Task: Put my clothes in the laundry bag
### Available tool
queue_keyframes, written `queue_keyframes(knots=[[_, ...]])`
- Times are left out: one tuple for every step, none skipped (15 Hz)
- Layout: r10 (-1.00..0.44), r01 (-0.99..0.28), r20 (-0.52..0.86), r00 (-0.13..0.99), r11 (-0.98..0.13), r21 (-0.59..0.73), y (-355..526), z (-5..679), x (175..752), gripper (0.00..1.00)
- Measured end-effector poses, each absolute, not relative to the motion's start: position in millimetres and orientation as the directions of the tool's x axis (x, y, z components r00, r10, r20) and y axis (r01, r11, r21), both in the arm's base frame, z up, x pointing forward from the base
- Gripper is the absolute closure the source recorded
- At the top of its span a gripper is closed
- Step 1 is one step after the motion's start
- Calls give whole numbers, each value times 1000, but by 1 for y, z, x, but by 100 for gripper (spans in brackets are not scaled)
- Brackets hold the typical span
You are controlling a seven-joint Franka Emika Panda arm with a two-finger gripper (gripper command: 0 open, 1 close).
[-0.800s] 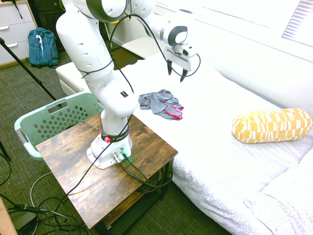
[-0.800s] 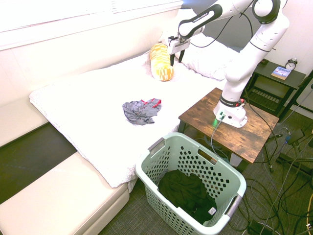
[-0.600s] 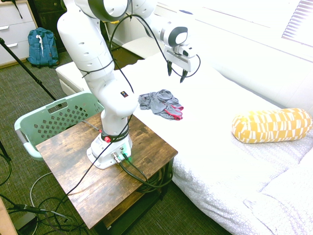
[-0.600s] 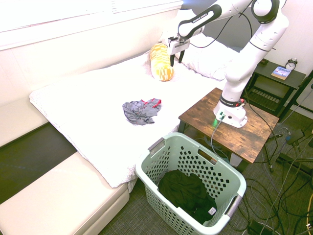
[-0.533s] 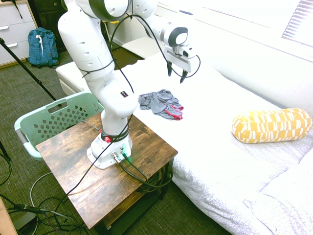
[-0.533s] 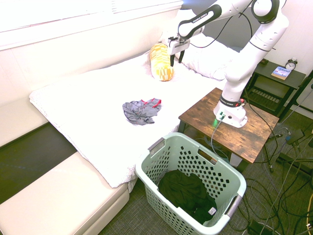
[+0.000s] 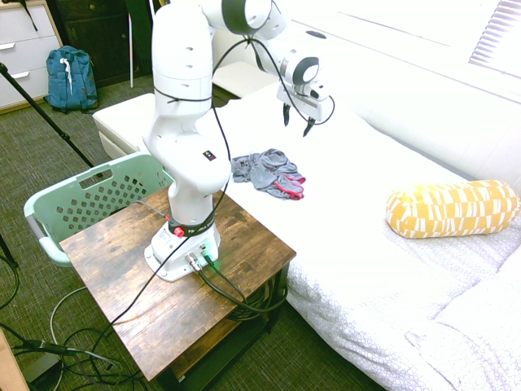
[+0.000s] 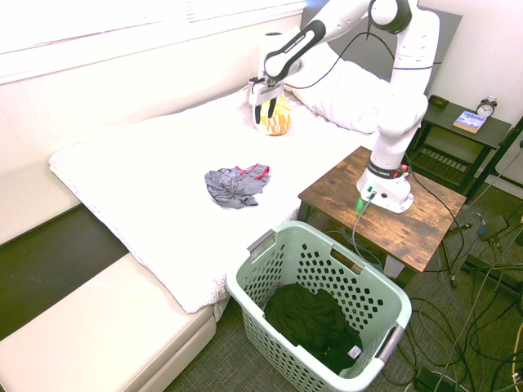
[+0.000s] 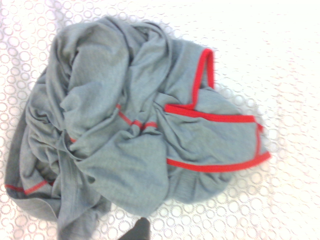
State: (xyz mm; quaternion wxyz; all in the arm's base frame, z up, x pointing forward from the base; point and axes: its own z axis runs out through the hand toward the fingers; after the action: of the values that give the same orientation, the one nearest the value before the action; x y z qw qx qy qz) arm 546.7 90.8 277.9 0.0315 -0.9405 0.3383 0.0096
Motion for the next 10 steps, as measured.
queue_keyframes(knots=[[-622, -624, -48, 782, -780, -51, 104, 256, 560, 0], [-608, -610, -61, 792, -791, -46, 118, 231, 571, 0], [-593, -597, -76, 801, -801, -40, 133, 206, 580, 0], [-583, -588, -94, 807, -808, -34, 147, 182, 589, 0], [-574, -580, -111, 811, -814, -29, 158, 157, 598, 0], [-567, -574, -129, 814, -818, -28, 165, 129, 608, 0], [-561, -570, -145, 815, -821, -27, 164, 104, 616, 0], [-557, -568, -164, 814, -822, -25, 157, 78, 624, 0], [-555, -569, -192, 809, -822, -23, 150, 49, 629, 0], [-551, -569, -220, 805, -822, -21, 148, 20, 630, 0]])
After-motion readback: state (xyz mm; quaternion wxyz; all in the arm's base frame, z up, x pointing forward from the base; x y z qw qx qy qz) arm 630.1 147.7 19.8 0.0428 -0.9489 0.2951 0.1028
